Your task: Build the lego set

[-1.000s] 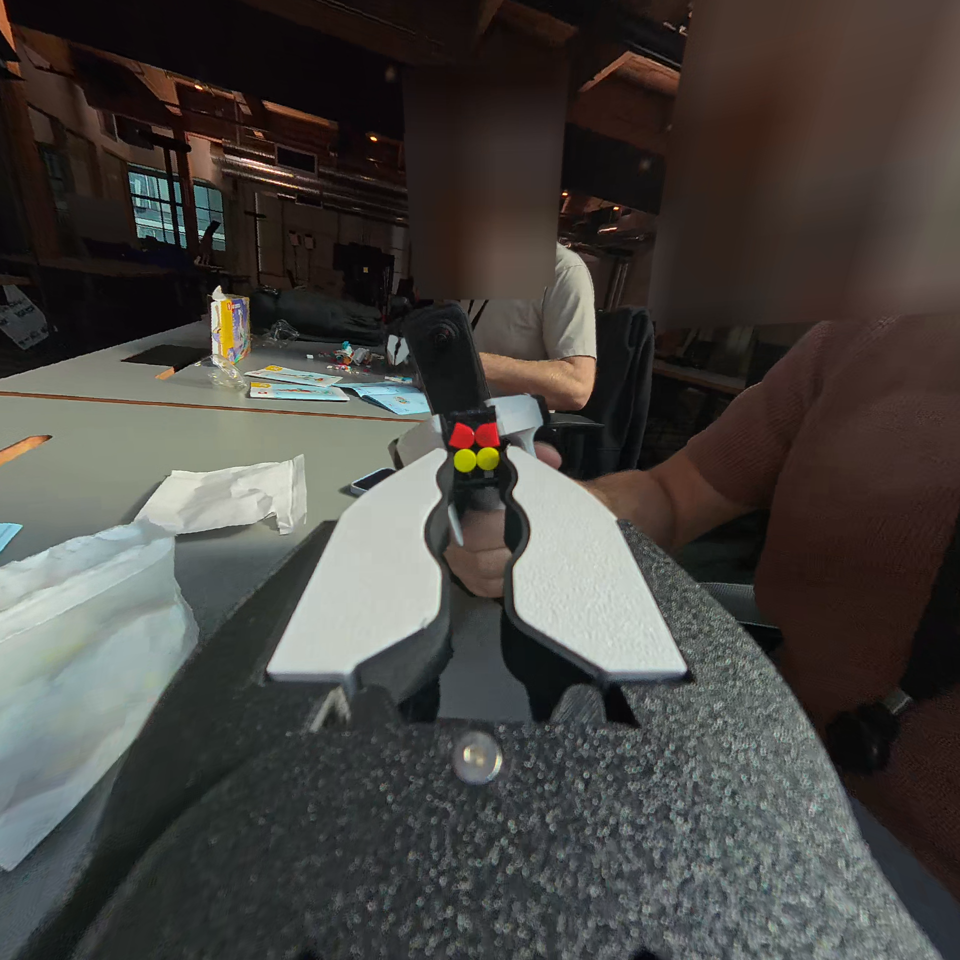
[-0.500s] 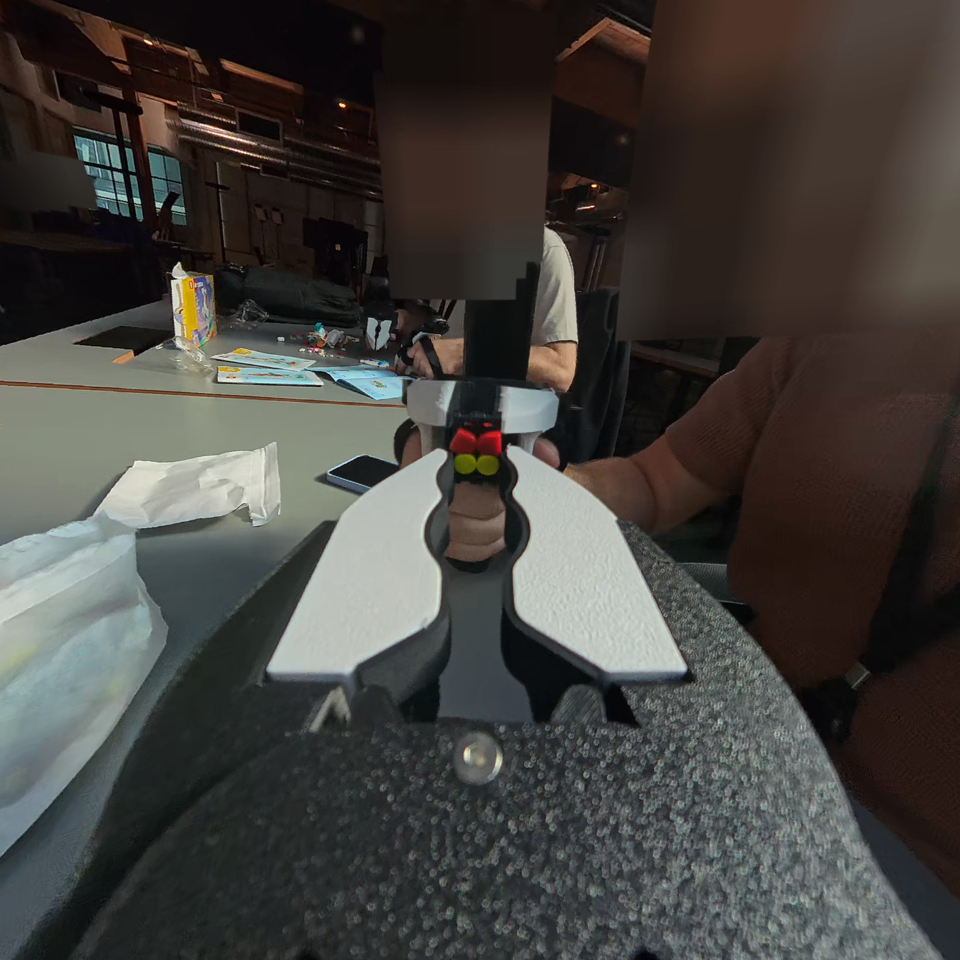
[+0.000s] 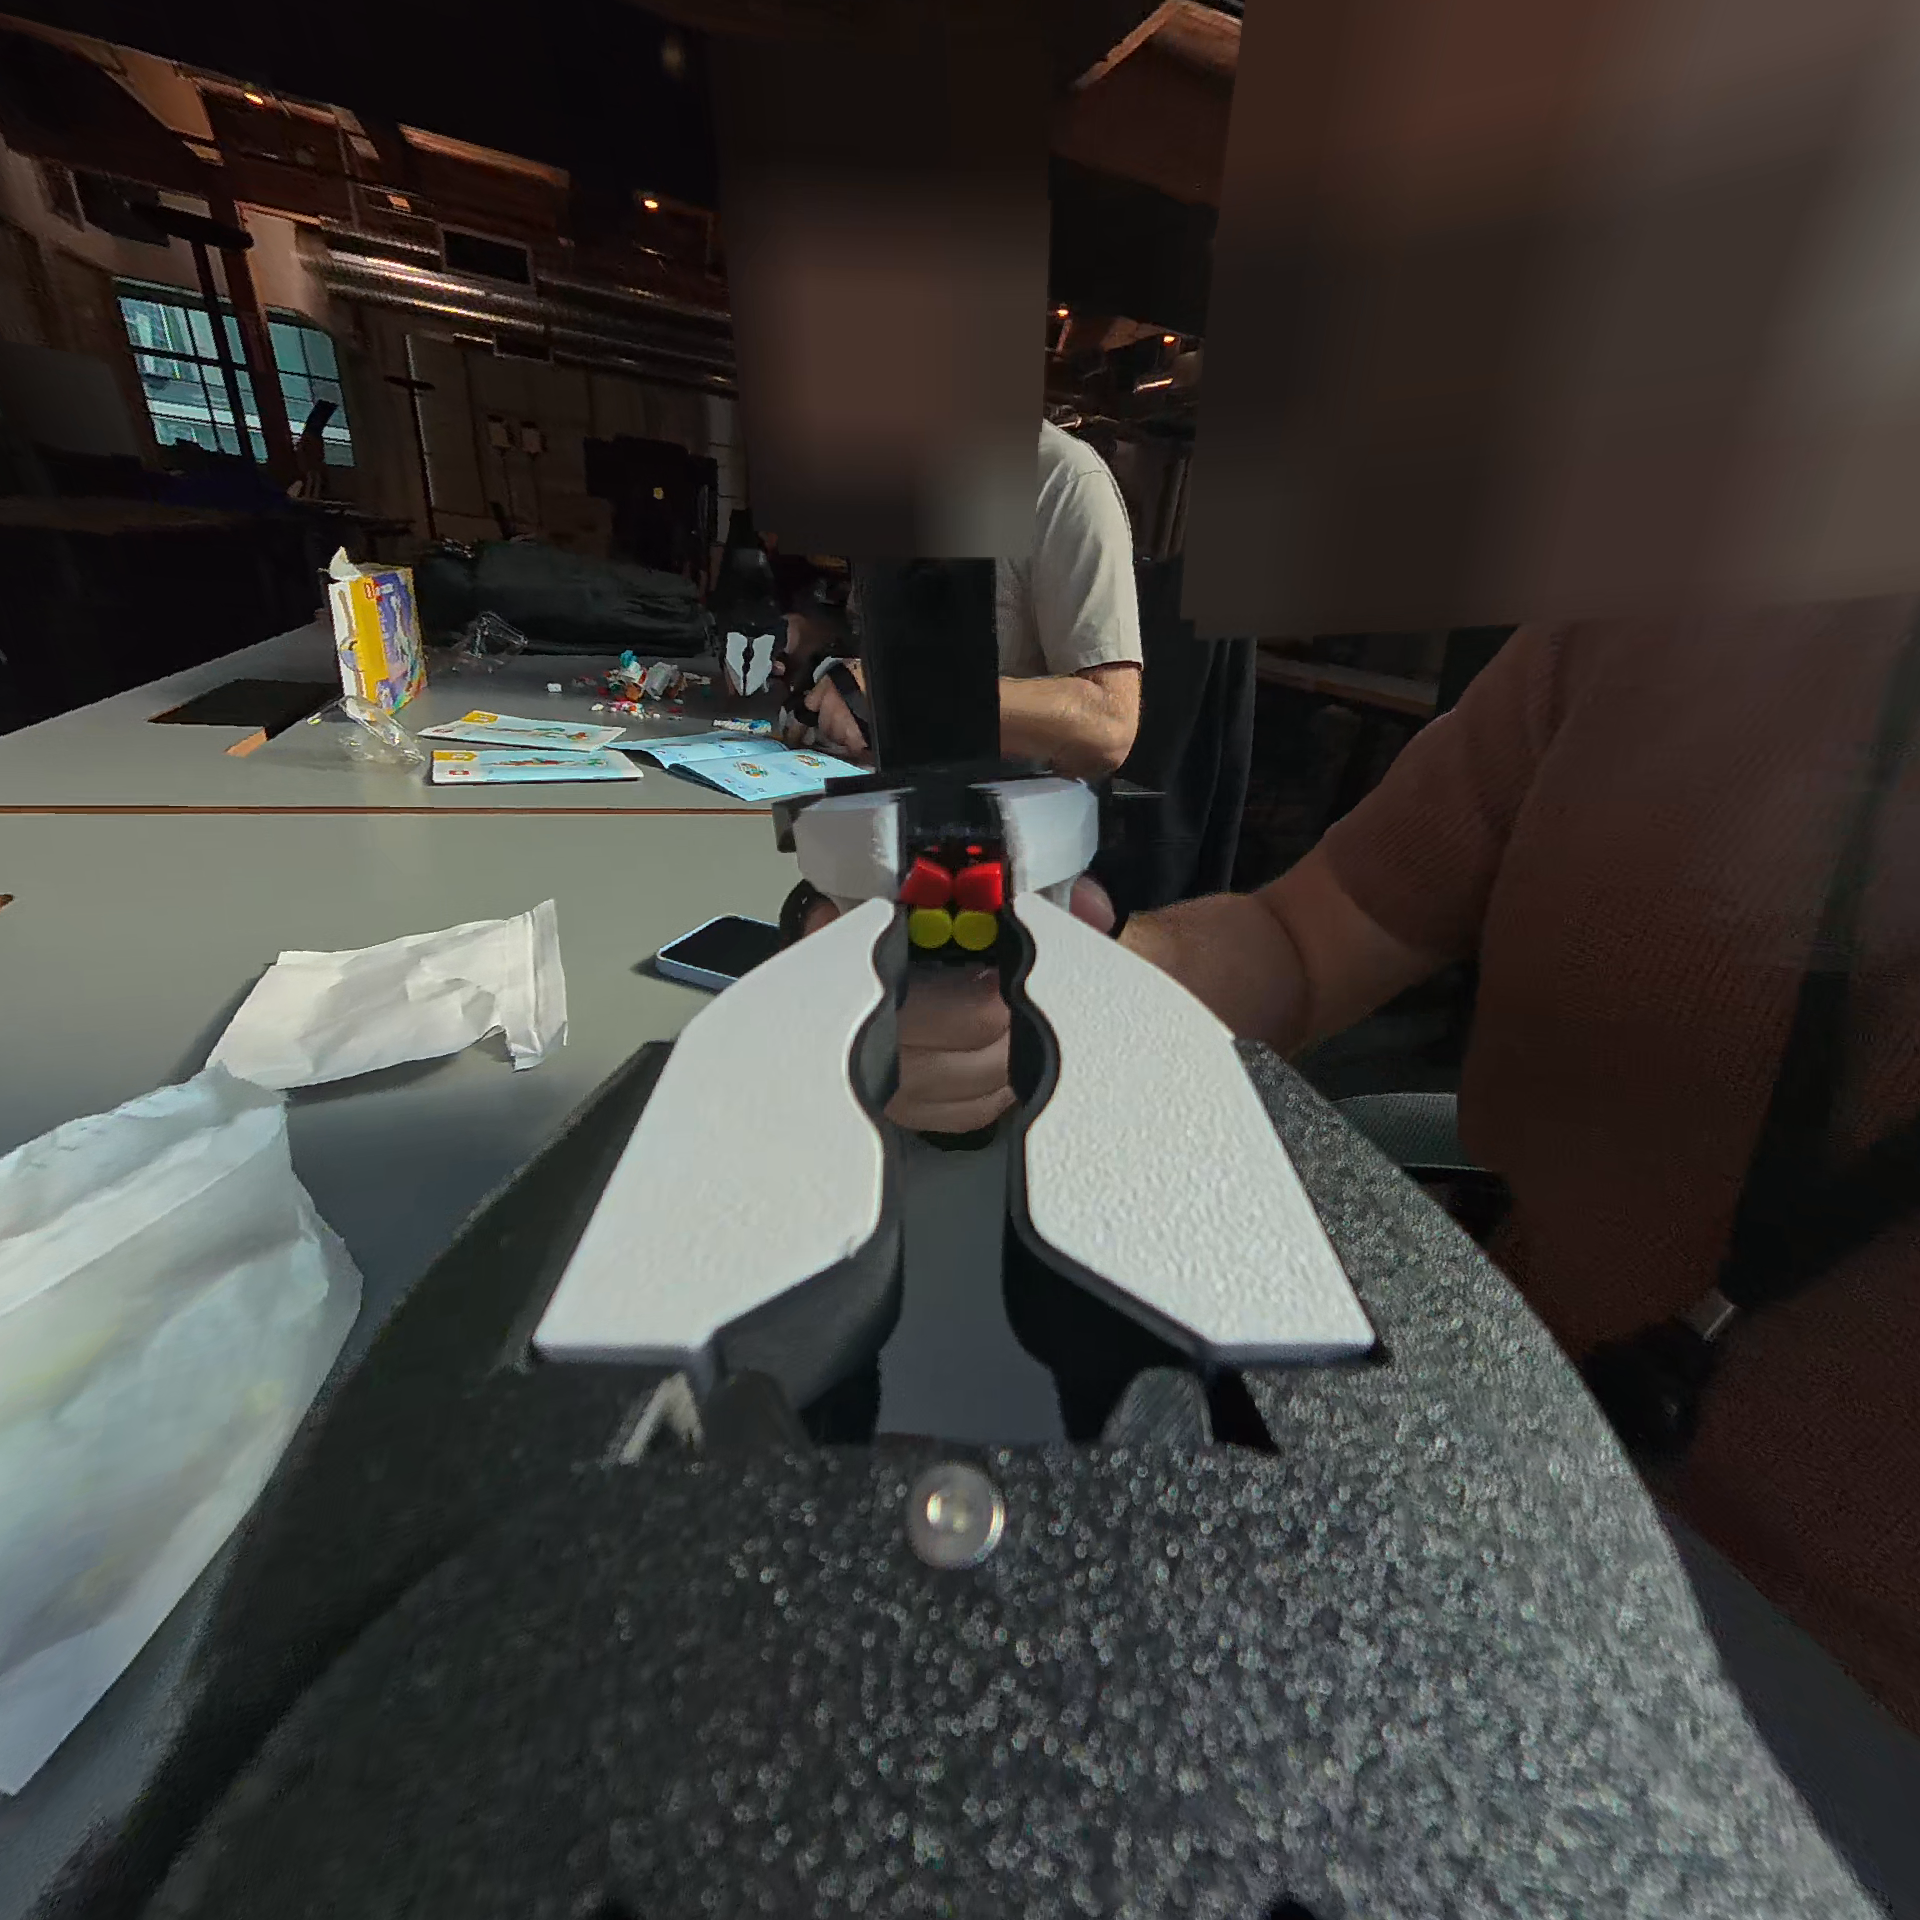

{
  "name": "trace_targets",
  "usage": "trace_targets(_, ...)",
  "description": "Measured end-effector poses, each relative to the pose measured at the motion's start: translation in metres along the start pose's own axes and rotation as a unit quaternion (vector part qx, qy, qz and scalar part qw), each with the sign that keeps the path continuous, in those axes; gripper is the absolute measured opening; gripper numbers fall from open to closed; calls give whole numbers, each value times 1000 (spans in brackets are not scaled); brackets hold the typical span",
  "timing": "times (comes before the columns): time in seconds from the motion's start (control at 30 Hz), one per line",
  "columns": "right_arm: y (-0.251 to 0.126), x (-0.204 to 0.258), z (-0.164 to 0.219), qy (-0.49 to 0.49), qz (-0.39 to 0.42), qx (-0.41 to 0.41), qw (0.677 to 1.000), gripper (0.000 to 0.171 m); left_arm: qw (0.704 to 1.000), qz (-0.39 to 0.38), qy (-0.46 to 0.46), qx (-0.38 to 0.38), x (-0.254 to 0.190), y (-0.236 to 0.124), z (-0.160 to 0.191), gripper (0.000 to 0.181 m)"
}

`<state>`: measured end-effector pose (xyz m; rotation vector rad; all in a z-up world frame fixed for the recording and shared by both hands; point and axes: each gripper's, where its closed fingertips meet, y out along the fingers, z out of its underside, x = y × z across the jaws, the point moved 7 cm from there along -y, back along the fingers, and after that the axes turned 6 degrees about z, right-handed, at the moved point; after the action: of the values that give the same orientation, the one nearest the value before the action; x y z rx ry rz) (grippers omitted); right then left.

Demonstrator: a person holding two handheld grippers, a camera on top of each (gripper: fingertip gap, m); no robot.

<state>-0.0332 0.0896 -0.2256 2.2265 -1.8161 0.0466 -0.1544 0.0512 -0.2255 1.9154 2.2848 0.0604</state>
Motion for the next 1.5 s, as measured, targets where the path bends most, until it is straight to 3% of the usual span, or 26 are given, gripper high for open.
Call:
trace_targets(0.3,0,4,0,-34,-10,25,999,15,998,-3,27,51,-6,3,-2,16)
trace_targets(0.47,-3,4,-5,-53,13,15,998,15,999,-23,25,24,-2,1,-5,20)
trace_targets(0.6,-4,3,-4,-109,40,36,993,15,997,-25,80,-2,-8,-9,-19,25)
trace_targets(0.8,4,13,6,-171,42,76,981,15,988,-27,117,94,-14,5,-8,32)
trace_targets(0.93,3,15,3,-157,21,60,986,15,993,5,95,67,-16,0,-11,16)
trace_targets(1.2,2,18,0,-104,-20,35,994,15,995,21,90,33,-21,4,-14,16)
trace_targets(1.5,0,29,-1,-299,73,42,951,14,999,33,14,-25,-16,5,-9,15)
